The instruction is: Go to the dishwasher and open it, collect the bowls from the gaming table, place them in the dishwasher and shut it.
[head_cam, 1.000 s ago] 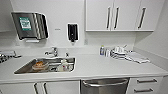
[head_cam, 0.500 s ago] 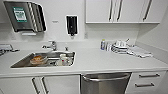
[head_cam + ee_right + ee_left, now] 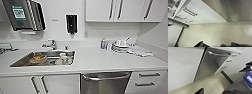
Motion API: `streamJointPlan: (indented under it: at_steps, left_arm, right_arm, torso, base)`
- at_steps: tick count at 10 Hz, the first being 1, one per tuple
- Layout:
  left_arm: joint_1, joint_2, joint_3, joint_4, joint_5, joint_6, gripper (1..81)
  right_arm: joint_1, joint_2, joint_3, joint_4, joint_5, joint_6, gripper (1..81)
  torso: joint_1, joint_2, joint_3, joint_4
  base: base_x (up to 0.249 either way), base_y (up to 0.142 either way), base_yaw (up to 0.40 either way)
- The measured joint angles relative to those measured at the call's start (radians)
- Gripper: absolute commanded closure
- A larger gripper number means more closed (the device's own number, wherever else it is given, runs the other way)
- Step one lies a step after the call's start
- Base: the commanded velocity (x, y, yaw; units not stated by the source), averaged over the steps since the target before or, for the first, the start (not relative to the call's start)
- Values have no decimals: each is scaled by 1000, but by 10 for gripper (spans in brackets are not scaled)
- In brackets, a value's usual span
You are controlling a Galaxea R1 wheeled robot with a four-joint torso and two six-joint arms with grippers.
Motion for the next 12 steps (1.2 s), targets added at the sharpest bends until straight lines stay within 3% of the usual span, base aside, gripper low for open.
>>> streamJointPlan:
  at_steps: [4, 6, 7, 10, 12]
  left_arm:
    - [-3, 5, 0, 1, -8, 0, 10]
    - [-16, 16, 0, 1, -12, 0, 10]
    - [-16, 16, 0, 1, -11, 0, 10]
    - [-16, 16, 0, 1, -10, 0, 10]
    - [-16, 15, 0, 1, -9, 0, 10]
  right_arm:
    - [119, 44, -5, 4, -74, 134, 10]
    - [165, 73, -43, 7, -131, 262, 10]
    - [194, 97, -65, 8, -140, 329, 10]
    - [218, 148, -130, 6, -159, 653, 10]
    - [239, 189, -209, 3, -152, 795, 10]
  torso:
    - [1, 0, 0, 0]
    - [1, 0, 0, 0]
    - [1, 0, 0, 0]
    - [1, 0, -1, 0]
    - [2, 0, -1, 0]
  base:
    - [0, 0, 0]
    - [0, 0, 0]
    - [0, 0, 0]
    - [0, 0, 0]
    - [0, 0, 0]
